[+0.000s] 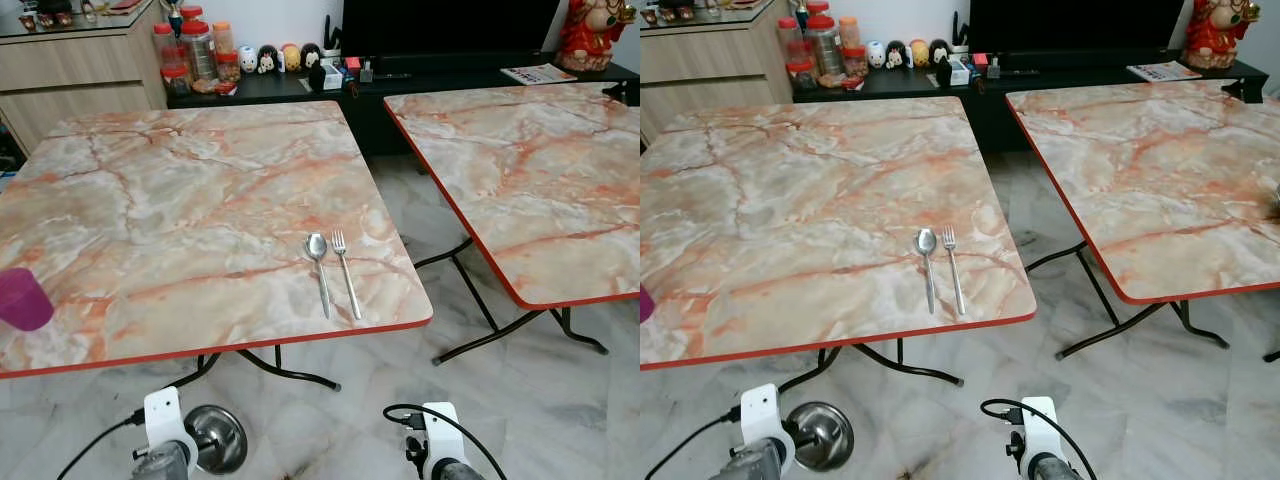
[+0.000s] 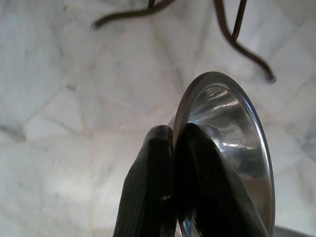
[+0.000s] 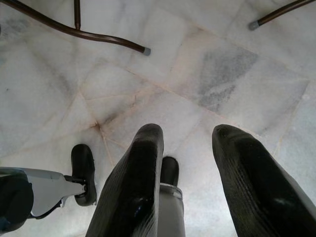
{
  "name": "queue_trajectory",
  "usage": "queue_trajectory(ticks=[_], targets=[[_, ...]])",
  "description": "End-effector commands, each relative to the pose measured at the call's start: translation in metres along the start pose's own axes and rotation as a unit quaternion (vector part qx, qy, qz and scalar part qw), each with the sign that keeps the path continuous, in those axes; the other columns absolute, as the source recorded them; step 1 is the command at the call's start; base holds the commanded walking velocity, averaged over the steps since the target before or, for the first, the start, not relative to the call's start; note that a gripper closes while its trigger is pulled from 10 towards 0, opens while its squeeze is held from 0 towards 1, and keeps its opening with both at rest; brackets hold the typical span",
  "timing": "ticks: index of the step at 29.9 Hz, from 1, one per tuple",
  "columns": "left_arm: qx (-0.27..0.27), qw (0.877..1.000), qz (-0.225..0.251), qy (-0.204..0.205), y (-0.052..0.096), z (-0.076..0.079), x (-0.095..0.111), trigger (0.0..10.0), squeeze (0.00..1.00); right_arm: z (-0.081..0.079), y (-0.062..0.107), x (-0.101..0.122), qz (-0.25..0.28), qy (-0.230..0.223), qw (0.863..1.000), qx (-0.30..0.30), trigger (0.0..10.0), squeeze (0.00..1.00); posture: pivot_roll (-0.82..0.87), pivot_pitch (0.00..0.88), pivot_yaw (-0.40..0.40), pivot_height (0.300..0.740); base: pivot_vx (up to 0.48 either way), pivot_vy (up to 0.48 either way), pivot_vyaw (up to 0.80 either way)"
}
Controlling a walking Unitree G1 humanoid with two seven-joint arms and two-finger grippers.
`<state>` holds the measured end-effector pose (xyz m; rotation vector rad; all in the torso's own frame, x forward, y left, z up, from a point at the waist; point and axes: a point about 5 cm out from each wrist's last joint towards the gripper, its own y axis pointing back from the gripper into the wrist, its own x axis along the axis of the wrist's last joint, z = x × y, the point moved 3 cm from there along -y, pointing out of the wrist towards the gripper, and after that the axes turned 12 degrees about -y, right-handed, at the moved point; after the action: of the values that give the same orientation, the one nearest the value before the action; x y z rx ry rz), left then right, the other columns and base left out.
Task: Setting the table
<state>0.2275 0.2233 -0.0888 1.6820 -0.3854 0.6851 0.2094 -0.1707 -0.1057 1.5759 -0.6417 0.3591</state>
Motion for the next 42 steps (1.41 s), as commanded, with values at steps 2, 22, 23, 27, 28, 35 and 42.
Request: queue_trajectory(ticks=[2,22,23,27,28,35,42], targets=[[0.020,1.000,-0.006,0.010,0.001,-0.004,-0.007,10.0,0.00,0.004,0.000,0.002,0.008,-0.007,1.000,-0.008,10.0,0.00,-0.03,0.000,0.024,0.732,0.000,0.000,0.00],[0.036,0.999,-0.010,-0.007,0.002,-0.008,-0.011,10.0,0.00,0.014,0.002,-0.004,-0.007,0.028,0.999,-0.027,10.0,0.00,-0.04,0.000,0.016,0.732,0.000,-0.431,0.17],[0.035,0.999,-0.010,-0.009,0.002,-0.008,-0.011,10.0,0.00,0.014,0.002,-0.004,-0.007,0.028,0.999,-0.028,10.0,0.00,-0.04,0.000,0.017,0.732,0.000,-0.431,0.00],[0.034,0.999,-0.010,-0.011,0.002,-0.008,-0.011,10.0,0.00,0.015,0.002,-0.005,-0.007,0.026,0.999,-0.028,10.0,0.00,-0.04,0.000,0.017,0.732,0.000,-0.431,0.00],[0.034,0.999,-0.010,-0.011,0.002,-0.008,-0.011,10.0,0.00,0.015,0.002,-0.005,-0.007,0.026,0.999,-0.028,10.0,0.00,-0.04,0.000,0.017,0.732,0.000,-0.431,0.00],[0.024,0.999,-0.009,-0.020,0.002,-0.004,-0.011,10.0,0.00,0.018,0.003,-0.004,-0.007,0.025,0.999,-0.032,10.0,0.00,-0.06,0.000,0.021,0.732,0.000,-0.432,0.00],[0.020,0.999,-0.011,-0.026,0.002,-0.001,-0.013,10.0,0.00,0.019,0.003,-0.004,-0.007,0.022,0.999,-0.032,10.0,0.00,-0.07,0.000,0.025,0.732,0.000,-0.431,0.00]])
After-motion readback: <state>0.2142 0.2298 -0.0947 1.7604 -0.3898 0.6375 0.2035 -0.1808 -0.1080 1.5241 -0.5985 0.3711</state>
